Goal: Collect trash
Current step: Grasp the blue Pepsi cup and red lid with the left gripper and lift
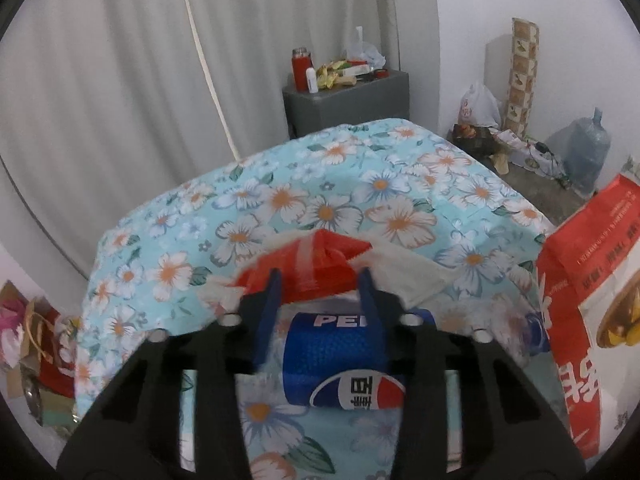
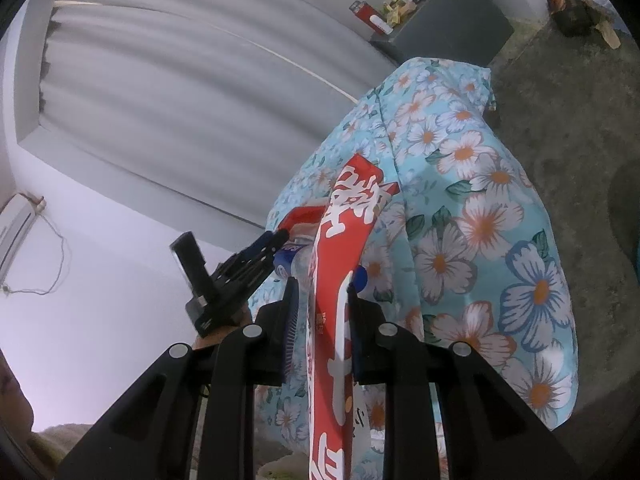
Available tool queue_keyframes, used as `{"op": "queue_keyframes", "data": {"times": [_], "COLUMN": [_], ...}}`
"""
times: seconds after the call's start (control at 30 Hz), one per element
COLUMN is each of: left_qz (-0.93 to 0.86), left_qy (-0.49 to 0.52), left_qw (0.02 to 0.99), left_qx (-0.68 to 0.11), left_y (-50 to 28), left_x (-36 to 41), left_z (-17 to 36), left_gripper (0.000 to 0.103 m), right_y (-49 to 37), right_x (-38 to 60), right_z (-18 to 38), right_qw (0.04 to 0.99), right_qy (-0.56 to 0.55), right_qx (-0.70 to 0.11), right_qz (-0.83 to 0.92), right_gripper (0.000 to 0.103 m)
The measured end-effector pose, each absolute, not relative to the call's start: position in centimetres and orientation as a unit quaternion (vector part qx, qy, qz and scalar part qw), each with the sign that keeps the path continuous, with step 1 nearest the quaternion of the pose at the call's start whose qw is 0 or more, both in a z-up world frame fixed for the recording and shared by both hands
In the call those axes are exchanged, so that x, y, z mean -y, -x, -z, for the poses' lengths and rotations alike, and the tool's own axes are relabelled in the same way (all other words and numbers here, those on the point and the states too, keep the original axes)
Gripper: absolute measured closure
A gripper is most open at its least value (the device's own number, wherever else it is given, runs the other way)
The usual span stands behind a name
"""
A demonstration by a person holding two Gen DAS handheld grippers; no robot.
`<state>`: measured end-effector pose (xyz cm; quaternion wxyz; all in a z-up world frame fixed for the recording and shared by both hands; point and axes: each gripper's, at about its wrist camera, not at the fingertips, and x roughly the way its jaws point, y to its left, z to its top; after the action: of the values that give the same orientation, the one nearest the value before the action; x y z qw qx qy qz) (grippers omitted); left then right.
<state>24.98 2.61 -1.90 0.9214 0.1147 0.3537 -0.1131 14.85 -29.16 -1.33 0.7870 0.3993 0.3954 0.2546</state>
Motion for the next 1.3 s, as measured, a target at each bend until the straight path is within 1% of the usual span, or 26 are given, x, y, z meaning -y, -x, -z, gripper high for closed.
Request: {"op": "queue_keyframes", "data": {"times": [0.2, 0.3, 0.37, 0.43, 0.63, 1.0, 1.3], "left_qz": [0.118, 0.118, 0.118, 0.118, 0.111, 0.108, 0.143], "left_qy": [-0.107, -0.106, -0.104, -0.100, -0.086, -0.067, -0.033], "left_qw": [0.921, 0.924, 0.926, 0.930, 0.938, 0.958, 0.963], "left_qx": [-0.354, -0.349, -0.342, -0.333, -0.318, -0.257, -0.227], "left_y": [-25.1, -24.9, -24.7, -24.5, -24.6, -20.9, -16.7], "left_x": [-2.8, -2.9, -3.0, -3.3, -4.0, -4.7, -4.4], "left_z": [1.6, 1.2, 0.6, 0.0, -1.4, -6.7, -10.6], "left_gripper": [0.096, 0.103, 0.103, 0.103, 0.103, 0.103, 0.103], "right_y": [-14.7, -14.6, -14.5, -14.5, -14.0, -12.4, -10.4], "right_x": [29.3, 29.5, 29.6, 29.8, 30.0, 31.7, 34.5], "right_z": [1.6, 1.6, 1.7, 1.8, 1.8, 1.0, -0.2], "right_qw": [0.783, 0.781, 0.781, 0.778, 0.774, 0.778, 0.792], "right_qy": [-0.406, -0.410, -0.412, -0.418, -0.432, -0.446, -0.456], "right_qx": [-0.394, -0.392, -0.390, -0.390, -0.378, -0.349, -0.311], "right_qz": [-0.258, -0.260, -0.262, -0.262, -0.267, -0.273, -0.261], "right_gripper": [0.083, 0.085, 0.087, 0.090, 0.094, 0.095, 0.095]}}
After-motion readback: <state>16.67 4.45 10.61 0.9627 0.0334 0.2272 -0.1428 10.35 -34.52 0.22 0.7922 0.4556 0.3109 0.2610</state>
